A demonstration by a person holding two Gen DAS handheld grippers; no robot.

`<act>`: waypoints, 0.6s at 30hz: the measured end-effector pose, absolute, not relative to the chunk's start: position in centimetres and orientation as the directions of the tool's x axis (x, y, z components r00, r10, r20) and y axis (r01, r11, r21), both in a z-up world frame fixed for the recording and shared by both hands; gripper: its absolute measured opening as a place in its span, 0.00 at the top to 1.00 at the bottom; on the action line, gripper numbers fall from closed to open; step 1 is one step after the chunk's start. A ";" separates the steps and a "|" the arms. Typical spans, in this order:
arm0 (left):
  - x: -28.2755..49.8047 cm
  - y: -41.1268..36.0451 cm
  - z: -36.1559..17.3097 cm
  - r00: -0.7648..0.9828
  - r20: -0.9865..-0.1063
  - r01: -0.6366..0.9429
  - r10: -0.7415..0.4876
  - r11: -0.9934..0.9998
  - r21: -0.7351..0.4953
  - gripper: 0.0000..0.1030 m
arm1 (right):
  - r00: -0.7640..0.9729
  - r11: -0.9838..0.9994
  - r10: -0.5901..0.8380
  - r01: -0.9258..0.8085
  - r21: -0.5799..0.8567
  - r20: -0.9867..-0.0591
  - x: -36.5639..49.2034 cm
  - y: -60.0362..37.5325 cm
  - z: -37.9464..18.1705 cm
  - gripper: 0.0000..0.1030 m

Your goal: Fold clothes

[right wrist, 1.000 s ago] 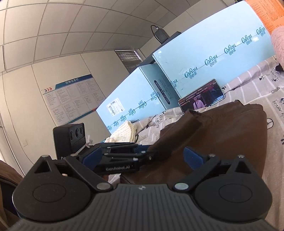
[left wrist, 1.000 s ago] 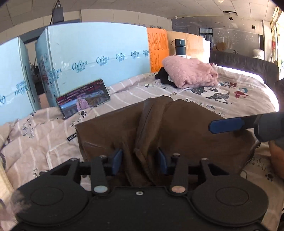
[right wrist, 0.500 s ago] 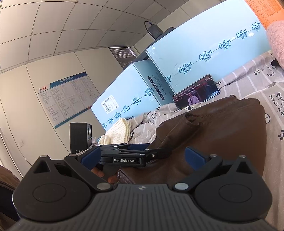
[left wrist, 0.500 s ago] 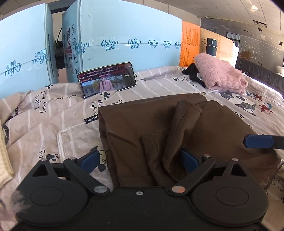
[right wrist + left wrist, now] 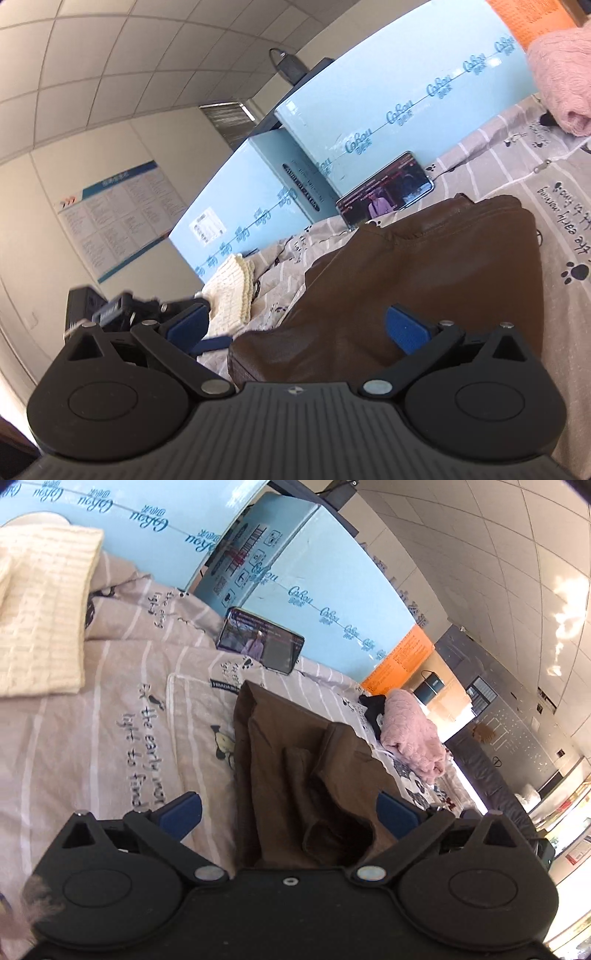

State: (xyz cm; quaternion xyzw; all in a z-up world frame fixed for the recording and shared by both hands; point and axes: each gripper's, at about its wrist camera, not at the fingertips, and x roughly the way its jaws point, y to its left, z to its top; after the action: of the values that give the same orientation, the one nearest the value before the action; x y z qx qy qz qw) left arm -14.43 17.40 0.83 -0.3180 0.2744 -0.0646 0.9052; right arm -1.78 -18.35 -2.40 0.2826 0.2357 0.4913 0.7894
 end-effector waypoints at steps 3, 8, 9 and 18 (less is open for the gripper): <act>-15.8 17.0 0.3 0.811 -0.460 -0.050 -0.361 0.742 -0.669 0.00 | 0.481 0.373 0.874 -0.557 0.742 -0.078 -1.8 -20.2 -1.8 0.00; -15.8 15.2 -0.9 0.747 -0.486 -0.041 -0.453 0.699 -0.714 0.00 | 0.640 0.597 0.735 -0.456 0.661 -0.223 -1.8 -22.0 -1.1 0.00; -15.4 14.8 -1.1 0.736 -0.507 -0.056 -0.449 0.706 -0.706 0.00 | 0.651 0.616 0.721 -0.442 0.652 -0.239 -1.7 -22.3 -1.2 0.00; -11.5 12.7 -1.1 0.732 -0.559 -0.048 -0.389 0.790 -0.612 0.00 | 0.609 0.681 0.694 -0.381 0.626 -0.385 2.3 -22.3 -3.0 0.00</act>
State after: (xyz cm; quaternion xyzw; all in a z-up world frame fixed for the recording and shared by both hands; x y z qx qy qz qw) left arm -11.49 12.67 -1.09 -0.3095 0.3527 -0.0972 0.8777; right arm 2.31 -22.25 -3.01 0.2495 0.3137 0.3117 0.8615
